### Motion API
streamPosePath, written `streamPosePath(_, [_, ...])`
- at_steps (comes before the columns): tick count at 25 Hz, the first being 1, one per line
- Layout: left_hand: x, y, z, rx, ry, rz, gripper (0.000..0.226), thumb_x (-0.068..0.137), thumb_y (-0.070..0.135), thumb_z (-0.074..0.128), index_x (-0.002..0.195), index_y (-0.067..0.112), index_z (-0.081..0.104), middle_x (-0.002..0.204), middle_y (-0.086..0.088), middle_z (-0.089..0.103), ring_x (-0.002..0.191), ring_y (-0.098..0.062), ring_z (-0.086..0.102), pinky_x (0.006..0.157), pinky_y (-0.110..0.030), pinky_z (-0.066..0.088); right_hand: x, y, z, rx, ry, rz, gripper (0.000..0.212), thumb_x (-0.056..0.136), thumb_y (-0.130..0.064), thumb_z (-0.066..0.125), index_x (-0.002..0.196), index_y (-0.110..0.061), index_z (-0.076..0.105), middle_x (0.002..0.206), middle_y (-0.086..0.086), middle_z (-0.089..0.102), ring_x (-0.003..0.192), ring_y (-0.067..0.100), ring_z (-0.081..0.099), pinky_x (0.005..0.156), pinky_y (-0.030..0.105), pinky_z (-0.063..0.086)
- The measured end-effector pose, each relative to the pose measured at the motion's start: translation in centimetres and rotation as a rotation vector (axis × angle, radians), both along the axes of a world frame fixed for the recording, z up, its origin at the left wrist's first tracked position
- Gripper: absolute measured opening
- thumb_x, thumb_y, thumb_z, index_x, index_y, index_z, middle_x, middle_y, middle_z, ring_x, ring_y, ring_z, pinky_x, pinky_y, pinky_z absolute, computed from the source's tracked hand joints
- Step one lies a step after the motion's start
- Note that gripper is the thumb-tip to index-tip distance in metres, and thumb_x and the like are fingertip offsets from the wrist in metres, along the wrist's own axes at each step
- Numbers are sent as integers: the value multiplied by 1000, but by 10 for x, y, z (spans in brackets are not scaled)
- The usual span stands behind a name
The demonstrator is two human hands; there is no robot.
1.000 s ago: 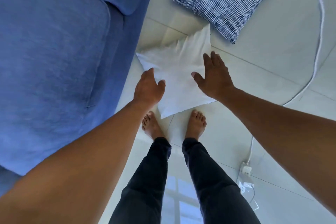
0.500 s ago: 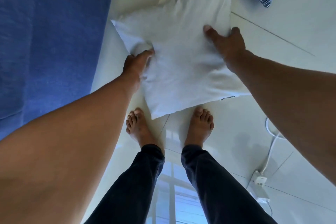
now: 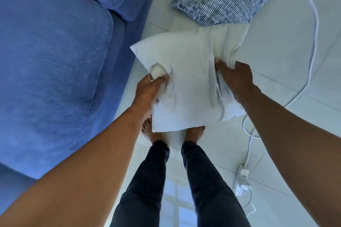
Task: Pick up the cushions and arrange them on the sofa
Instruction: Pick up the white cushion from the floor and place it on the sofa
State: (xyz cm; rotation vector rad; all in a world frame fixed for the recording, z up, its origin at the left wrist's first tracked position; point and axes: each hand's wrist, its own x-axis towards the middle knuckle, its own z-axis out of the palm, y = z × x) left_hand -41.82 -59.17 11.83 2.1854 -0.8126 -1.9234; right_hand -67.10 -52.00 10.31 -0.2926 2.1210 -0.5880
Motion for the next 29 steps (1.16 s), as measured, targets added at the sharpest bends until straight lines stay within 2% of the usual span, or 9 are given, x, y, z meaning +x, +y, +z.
streamPosePath(3, [7, -3, 97, -91, -6, -10, 17, 88, 36, 76, 98, 25, 69, 93, 5, 72, 83, -17, 65, 62, -29, 44, 4, -6, 102, -101, 27, 62, 33, 77, -67, 78, 76, -35, 71, 82, -18, 74, 89, 12, 74, 85, 29, 55])
streamPosePath(8, [35, -16, 238, -266, 7, 47, 61, 73, 55, 77, 115, 13, 66, 112, -7, 74, 98, -26, 70, 65, -35, 52, 26, -40, 246, -278, 53, 167, 28, 79, -64, 77, 76, -36, 72, 88, -10, 77, 93, 15, 76, 95, 37, 61])
streamPosePath(12, [73, -16, 308, -448, 0, 154, 63, 62, 65, 79, 104, 19, 68, 102, 2, 74, 90, -16, 70, 66, -29, 52, 70, -72, 320, -370, 49, 292, 40, 80, -65, 75, 94, -28, 80, 94, -5, 80, 97, 19, 76, 97, 44, 61])
streamPosePath(15, [113, -17, 327, -558, 0, 247, 45, 74, 52, 82, 101, 20, 68, 100, -2, 76, 88, -14, 71, 74, -32, 58, 115, -100, 353, -422, 22, 370, 44, 83, -63, 76, 104, -24, 79, 105, 1, 80, 104, 25, 75, 98, 45, 60])
streamPosePath(18, [155, -24, 336, -620, -31, 336, 19, 83, 38, 80, 89, 29, 65, 76, 18, 68, 69, 3, 63, 64, -18, 49, 162, -129, 373, -461, 45, 465, 25, 89, -55, 77, 79, -33, 69, 87, -3, 76, 96, 27, 76, 85, 38, 59])
streamPosePath(20, [191, -32, 342, -635, -21, 416, 13, 87, 33, 78, 94, 29, 68, 78, 22, 69, 77, -2, 66, 70, -22, 52, 202, -155, 385, -475, 42, 531, 25, 91, -52, 75, 75, -35, 67, 80, -10, 73, 90, 25, 75, 78, 34, 57])
streamPosePath(24, [271, -53, 347, -646, -37, 614, 24, 91, 23, 76, 112, 14, 71, 103, -8, 76, 103, -32, 71, 93, -45, 59, 290, -213, 396, -481, -9, 652, 19, 93, -49, 72, 81, -35, 71, 88, -9, 78, 93, 21, 76, 87, 40, 61])
streamPosePath(27, [329, -73, 349, -611, -61, 753, 26, 86, 26, 80, 108, 20, 67, 107, -6, 75, 104, -28, 71, 87, -39, 59, 349, -250, 393, -478, -45, 715, 22, 95, -44, 72, 77, -32, 70, 84, -9, 76, 92, 24, 75, 88, 44, 61])
streamPosePath(29, [367, -86, 349, -572, -42, 814, 40, 79, 33, 82, 113, 24, 62, 110, 0, 73, 101, -21, 71, 81, -33, 57, 386, -273, 390, -477, -79, 749, 20, 95, -42, 72, 78, -33, 71, 84, -11, 75, 90, 19, 74, 79, 37, 59])
